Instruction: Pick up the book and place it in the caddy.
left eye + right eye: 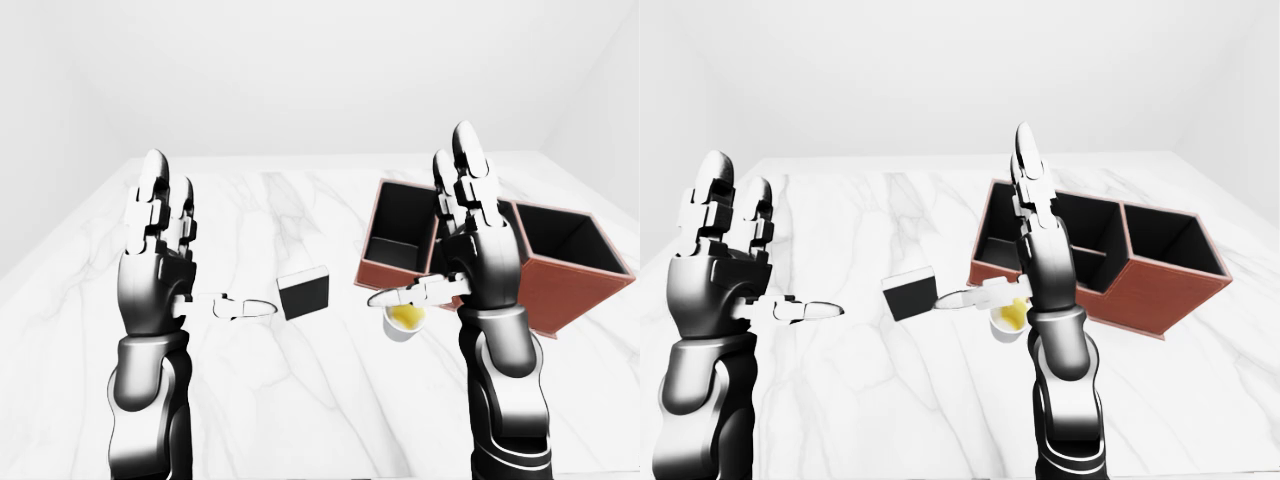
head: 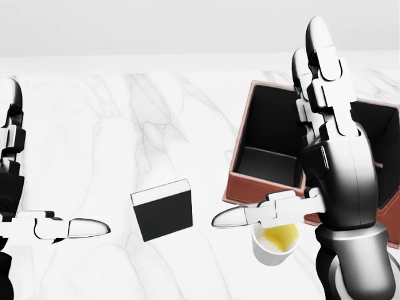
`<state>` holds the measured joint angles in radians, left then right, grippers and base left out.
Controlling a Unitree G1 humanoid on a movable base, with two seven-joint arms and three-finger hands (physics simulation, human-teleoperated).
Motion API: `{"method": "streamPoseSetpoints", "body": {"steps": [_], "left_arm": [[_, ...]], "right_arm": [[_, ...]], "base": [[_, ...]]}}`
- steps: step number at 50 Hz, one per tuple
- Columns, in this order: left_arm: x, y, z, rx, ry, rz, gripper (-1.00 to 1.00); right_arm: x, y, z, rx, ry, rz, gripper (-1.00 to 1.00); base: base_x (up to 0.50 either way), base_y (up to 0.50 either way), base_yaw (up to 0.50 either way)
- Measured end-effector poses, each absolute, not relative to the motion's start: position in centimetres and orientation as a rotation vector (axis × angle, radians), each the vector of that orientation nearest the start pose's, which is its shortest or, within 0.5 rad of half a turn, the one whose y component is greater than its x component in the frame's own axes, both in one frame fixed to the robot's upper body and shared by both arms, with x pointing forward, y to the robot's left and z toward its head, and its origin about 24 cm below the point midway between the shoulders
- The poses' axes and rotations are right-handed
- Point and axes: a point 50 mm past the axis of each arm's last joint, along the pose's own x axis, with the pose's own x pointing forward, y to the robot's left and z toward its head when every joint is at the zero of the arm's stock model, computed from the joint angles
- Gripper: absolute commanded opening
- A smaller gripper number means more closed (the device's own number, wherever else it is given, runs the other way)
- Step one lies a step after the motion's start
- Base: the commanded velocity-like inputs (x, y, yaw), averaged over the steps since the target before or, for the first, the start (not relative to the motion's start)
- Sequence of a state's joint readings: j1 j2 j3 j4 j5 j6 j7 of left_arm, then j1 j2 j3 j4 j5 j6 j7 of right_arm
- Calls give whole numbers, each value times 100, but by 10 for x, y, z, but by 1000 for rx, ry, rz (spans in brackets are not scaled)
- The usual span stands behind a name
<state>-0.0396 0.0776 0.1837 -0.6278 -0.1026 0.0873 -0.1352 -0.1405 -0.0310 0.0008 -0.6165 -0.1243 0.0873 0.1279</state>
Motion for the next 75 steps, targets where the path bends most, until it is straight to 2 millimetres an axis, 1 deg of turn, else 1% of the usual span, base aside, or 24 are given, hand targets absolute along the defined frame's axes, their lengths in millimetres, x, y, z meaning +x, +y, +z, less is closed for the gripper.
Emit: {"method": "streamPoseSetpoints", "body": {"steps": [18, 25, 30, 38, 54, 63, 75], "left_arm": [[220, 183, 184, 57, -579, -19, 100], [220, 184, 184, 54, -580, -17, 100], [218, 186, 185, 53, -585, -14, 100], [216, 190, 185, 50, -589, -6, 100], [207, 203, 181, 30, -574, 14, 100], [201, 208, 178, 18, -563, 26, 100], [193, 214, 173, 7, -548, 39, 100]], "right_arm": [[230, -135, 198, -193, -646, 125, 100], [236, -130, 197, -257, -632, 152, 100], [248, -123, 192, -347, -595, 186, 100], [272, -108, 179, -520, -499, 257, 100], [321, -68, 140, -955, -253, 373, 100], [338, -51, 118, -1180, -184, 422, 100], [357, -26, 103, -1368, -176, 488, 100]], "base": [[1, 0, 0], [0, 0, 0], [0, 0, 0], [0, 0, 0], [0, 0, 0], [0, 0, 0], [0, 0, 0]]}}
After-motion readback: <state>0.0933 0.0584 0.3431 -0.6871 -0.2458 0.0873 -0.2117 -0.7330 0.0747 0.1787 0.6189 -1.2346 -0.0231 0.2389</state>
